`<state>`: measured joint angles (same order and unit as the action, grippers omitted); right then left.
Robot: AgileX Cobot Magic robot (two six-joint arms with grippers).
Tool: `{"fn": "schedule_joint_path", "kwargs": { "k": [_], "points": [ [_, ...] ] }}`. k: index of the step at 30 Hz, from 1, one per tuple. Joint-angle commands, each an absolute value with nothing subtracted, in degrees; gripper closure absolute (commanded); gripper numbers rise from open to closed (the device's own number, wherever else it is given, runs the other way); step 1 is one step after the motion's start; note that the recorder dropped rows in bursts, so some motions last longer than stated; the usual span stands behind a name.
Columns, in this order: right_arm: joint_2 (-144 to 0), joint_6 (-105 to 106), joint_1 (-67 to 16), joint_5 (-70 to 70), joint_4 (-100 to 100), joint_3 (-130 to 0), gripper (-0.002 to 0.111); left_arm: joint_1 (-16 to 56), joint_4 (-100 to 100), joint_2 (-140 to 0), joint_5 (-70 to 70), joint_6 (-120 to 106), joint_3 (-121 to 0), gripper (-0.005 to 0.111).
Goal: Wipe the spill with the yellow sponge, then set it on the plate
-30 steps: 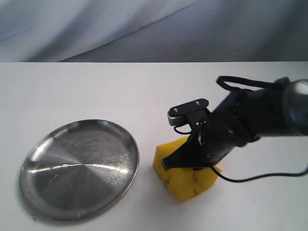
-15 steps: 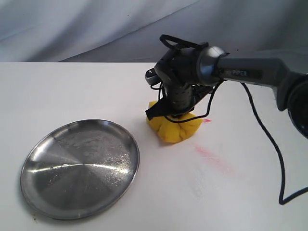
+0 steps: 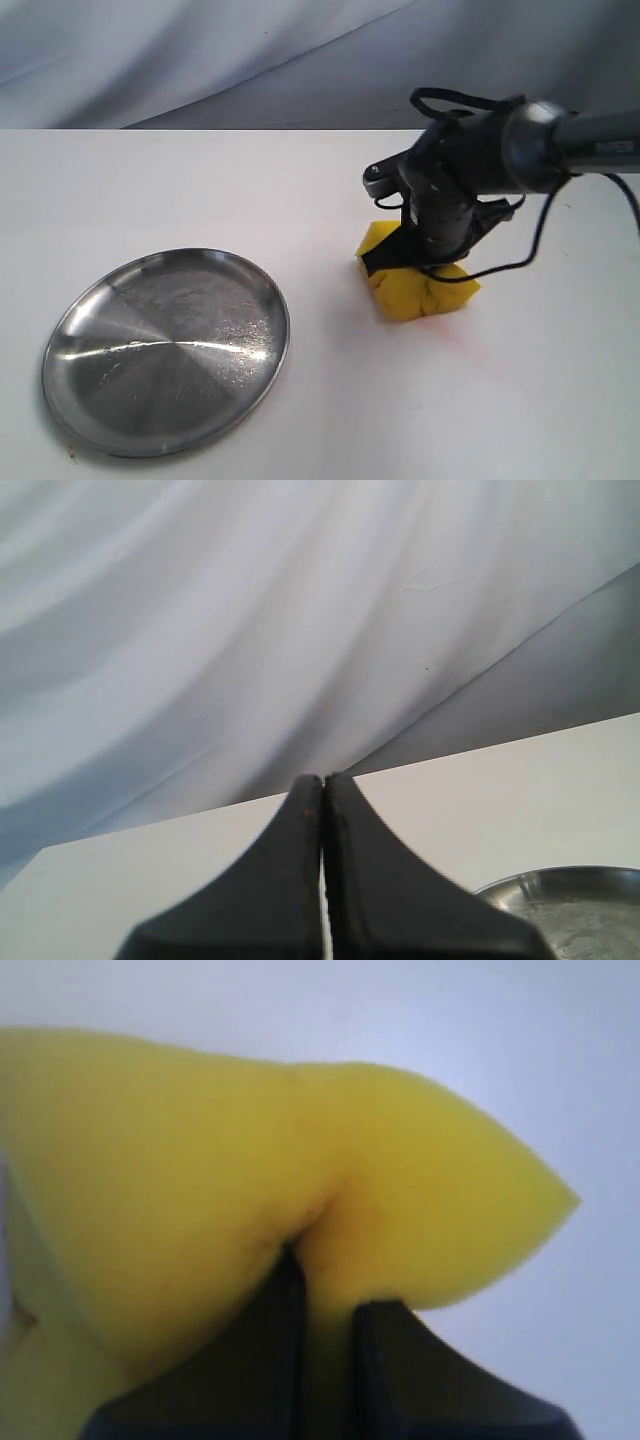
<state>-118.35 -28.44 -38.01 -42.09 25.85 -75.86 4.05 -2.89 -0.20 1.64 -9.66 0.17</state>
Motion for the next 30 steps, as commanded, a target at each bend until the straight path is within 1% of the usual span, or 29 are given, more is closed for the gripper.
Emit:
{"fn": "schedule_joint_path", "kwargs": {
  "k": [1,5,8,13,16,18,25,30],
  "points": [
    [-112.1,-26.7,-40.2,-36.1,20.6,-61.0,0.108,4.0,-2.4,0.0,1.1,-9.2,0.0,0.107],
    [-105.1,-26.7,-43.0,-28.4,16.9,-50.8,0.108,4.0,-2.4,0.0,1.1,-9.2,0.0,0.107],
    [-101.3,-26.1,-45.5,-24.4,13.5,-45.8,0.108,4.0,-2.4,0.0,1.1,-9.2,0.0,0.107],
    [-98.9,-23.9,-49.5,-20.3,8.2,-43.8,0.108,4.0,-2.4,0.0,1.1,-9.2,0.0,0.107],
    [-99.5,-24.0,-49.1,-17.0,8.1,-45.1,0.108,4.0,-2.4,0.0,1.1,-9.2,0.0,0.107],
    [-100.7,-24.0,-47.6,-17.4,8.1,-47.4,0.108,4.0,-2.4,0.0,1.1,-9.2,0.0,0.107],
    [-108.8,-23.6,-40.0,-23.3,8.5,-59.8,0.108,4.0,-2.4,0.0,1.1,-9.2,0.0,0.107],
    [-112.9,-22.2,-36.1,-28.5,8.5,-67.2,0.108,4.0,-2.4,0.0,1.1,-9.2,0.0,0.107]
  ]
}}
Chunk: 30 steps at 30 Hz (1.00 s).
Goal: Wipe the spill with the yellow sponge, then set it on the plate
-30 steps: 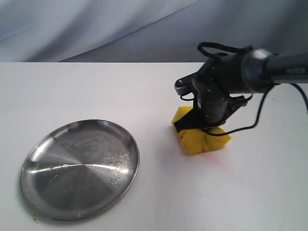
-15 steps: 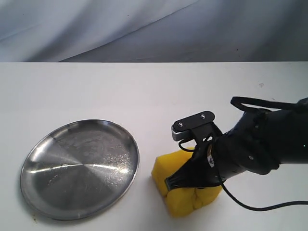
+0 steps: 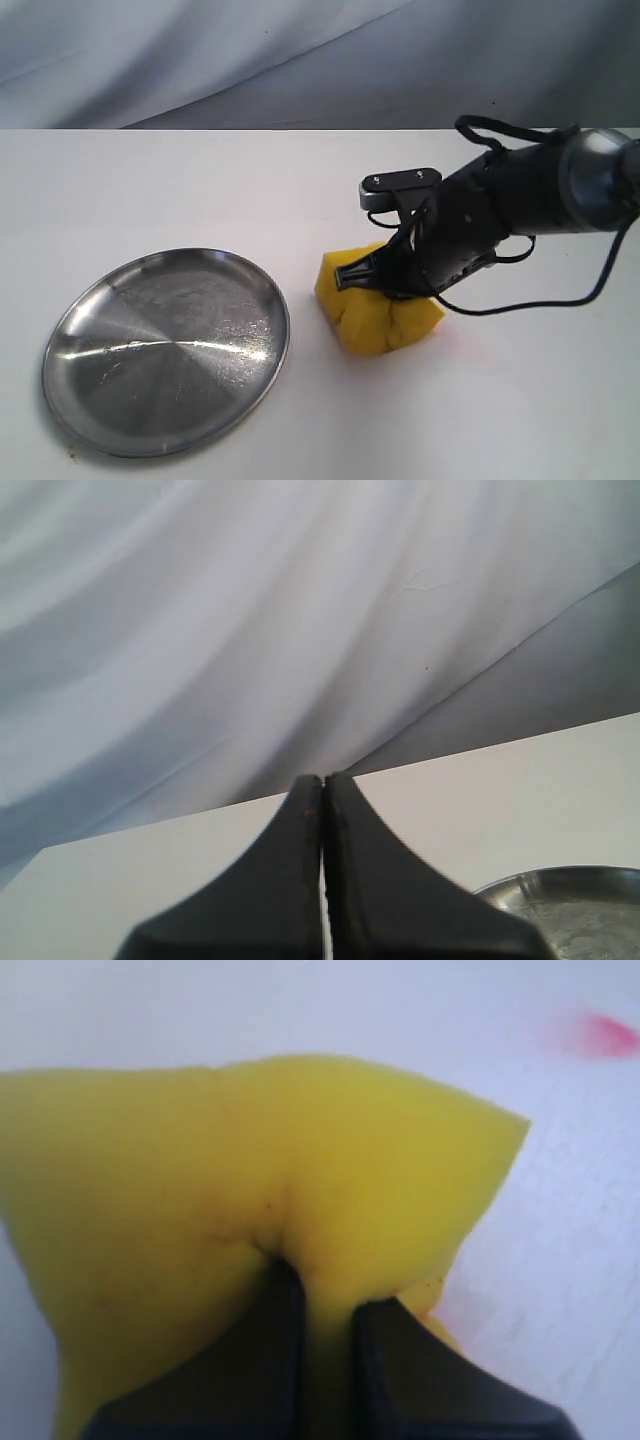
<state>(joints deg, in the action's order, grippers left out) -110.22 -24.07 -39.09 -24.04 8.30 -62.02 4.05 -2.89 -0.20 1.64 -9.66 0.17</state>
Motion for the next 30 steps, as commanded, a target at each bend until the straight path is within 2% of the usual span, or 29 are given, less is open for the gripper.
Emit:
{"fn": "schedule_joint_path", "kwargs": {
  "k": [1,8,13,18,23,30],
  "points": [
    [-113.1,-21.9,-35.6,-29.7,8.5,-68.2,0.108,4.0,-2.4,0.0,1.1,-9.2,0.0,0.107],
    [-113.4,-18.8,-31.9,-36.9,9.4,-70.8,0.108,4.0,-2.4,0.0,1.1,-9.2,0.0,0.107],
    [-112.8,-12.5,-32.8,-37.9,7.1,-65.5,0.108,4.0,-2.4,0.0,1.1,-9.2,0.0,0.107],
    [-108.6,-12.2,-36.8,-28.8,3.7,-54.6,0.108,4.0,-2.4,0.0,1.1,-9.2,0.0,0.107],
    [-102.6,-12.1,-42.1,-25.8,1.2,-46.9,0.108,4.0,-2.4,0.0,1.1,-9.2,0.0,0.107],
    [-92.2,-13.0,-47.0,-24.3,-3.0,-44.5,0.108,4.0,-2.4,0.0,1.1,-9.2,0.0,0.107]
  ]
}}
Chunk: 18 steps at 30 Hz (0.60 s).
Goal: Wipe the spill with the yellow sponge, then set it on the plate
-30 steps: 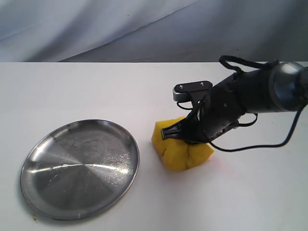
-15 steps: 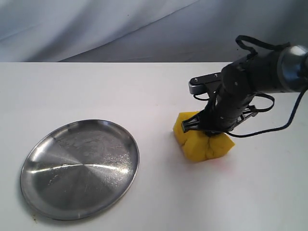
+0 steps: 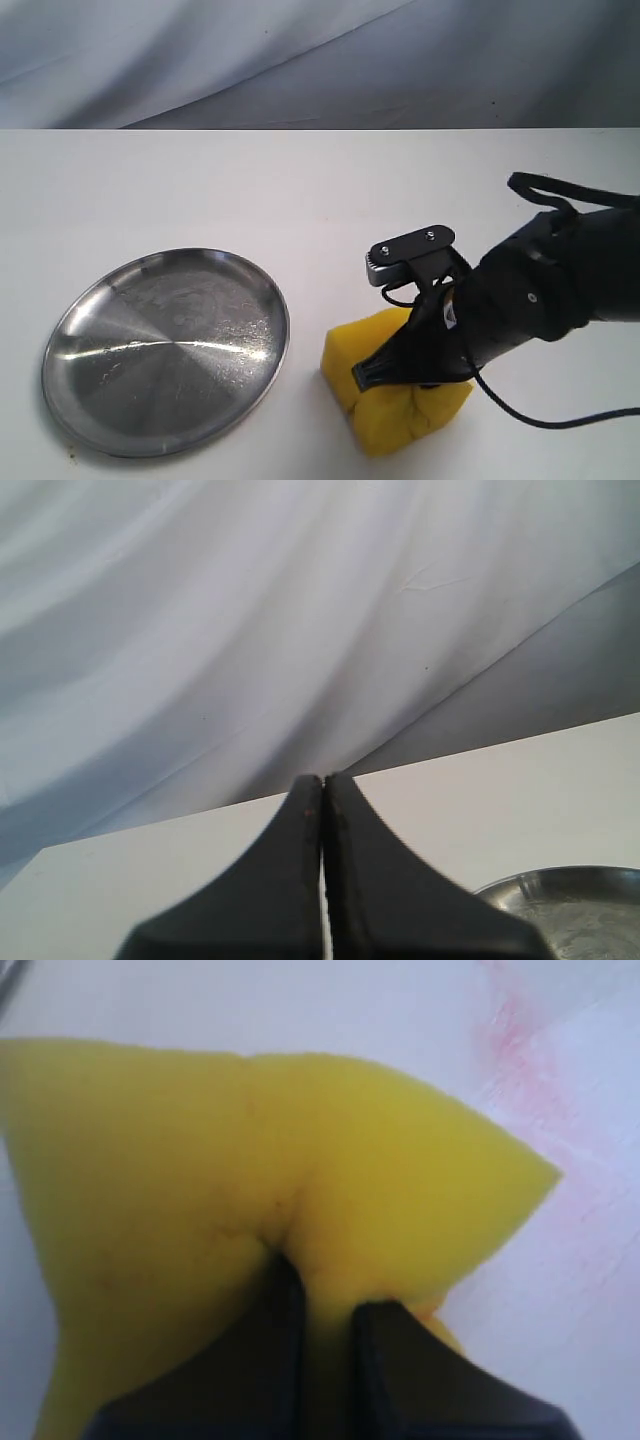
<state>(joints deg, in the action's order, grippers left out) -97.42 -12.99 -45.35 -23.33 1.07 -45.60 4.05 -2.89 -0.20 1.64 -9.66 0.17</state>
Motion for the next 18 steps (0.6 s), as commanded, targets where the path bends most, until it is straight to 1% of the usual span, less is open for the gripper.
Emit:
{"fn": "schedule_joint_path", "kwargs": {
  "k": [1,3,8,13,18],
  "points": [
    [-90.7,-13.4,-47.3,-23.0,-5.3,-44.5,0.108,4.0,-2.4,0.0,1.1,-9.2,0.0,0.107],
    [-89.0,-13.3,-47.4,-22.1,-8.5,-45.9,0.108,4.0,-2.4,0.0,1.1,-9.2,0.0,0.107],
    [-90.3,-10.3,-47.4,-26.4,-13.5,-54.3,0.108,4.0,-2.4,0.0,1.1,-9.2,0.0,0.107],
    [-95.4,-10.2,-47.4,-28.3,-15.1,-63.1,0.108,4.0,-2.4,0.0,1.1,-9.2,0.0,0.107],
    [-102.4,-2.5,-48.7,-30.1,-21.9,-71.4,0.108,4.0,-2.4,0.0,1.1,-9.2,0.0,0.107]
  ]
}}
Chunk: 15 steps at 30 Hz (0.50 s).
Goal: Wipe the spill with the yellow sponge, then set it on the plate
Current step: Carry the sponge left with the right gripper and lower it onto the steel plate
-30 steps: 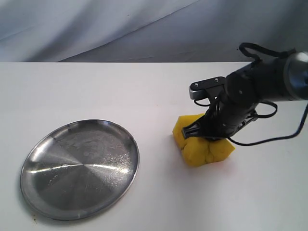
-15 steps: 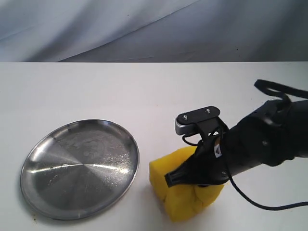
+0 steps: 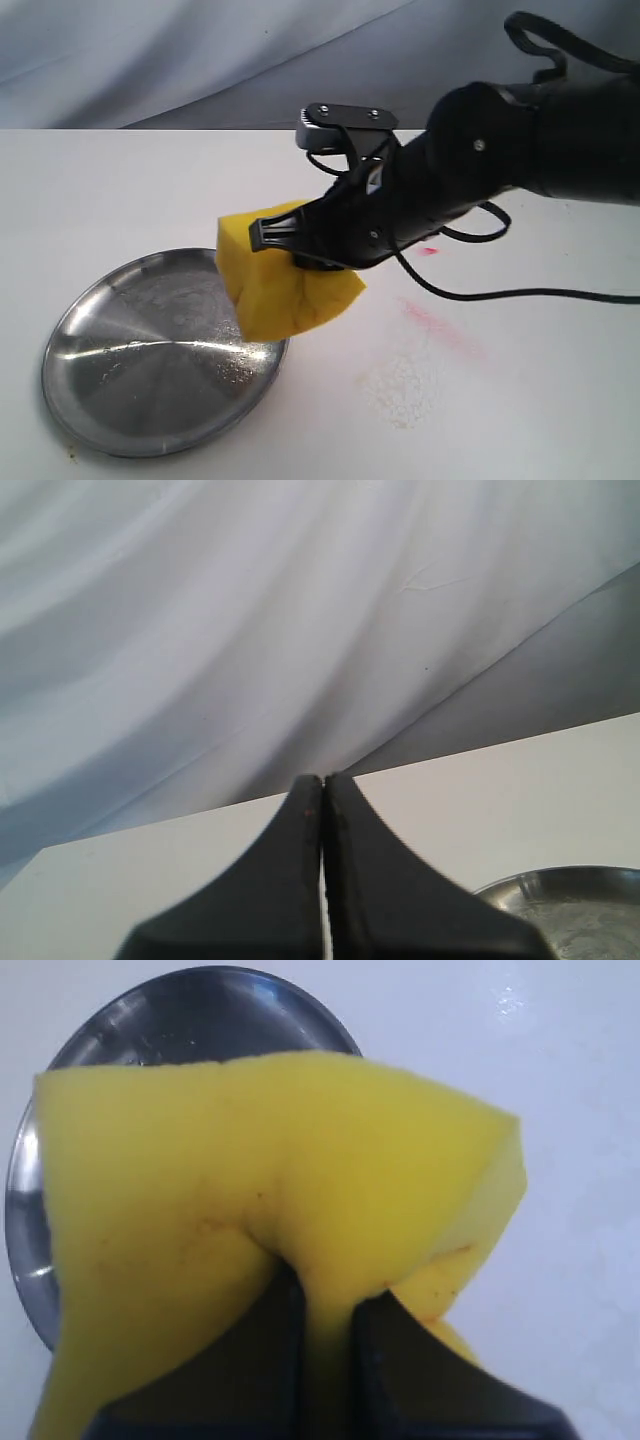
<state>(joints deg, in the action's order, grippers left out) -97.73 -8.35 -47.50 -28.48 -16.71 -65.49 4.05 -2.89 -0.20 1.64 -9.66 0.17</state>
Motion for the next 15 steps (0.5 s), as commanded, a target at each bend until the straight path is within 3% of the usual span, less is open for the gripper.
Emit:
{"fn": "schedule_joint_path", "kwargs": {
  "k": [1,7,15],
  "points": [
    [-104.0,-1.3,-49.2,-30.7,-23.0,-73.3,0.108,4.0,-2.4,0.0,1.1,-9.2,0.0,0.107],
    [-113.2,-0.7,-51.4,-34.1,-23.1,-82.8,0.105,4.0,-2.4,0.0,1.1,-9.2,0.0,0.107],
    [-119.1,-0.5,-51.4,-36.1,-23.2,-87.4,0.063,4.0,-2.4,0.0,1.1,-9.2,0.0,0.107]
  ]
}}
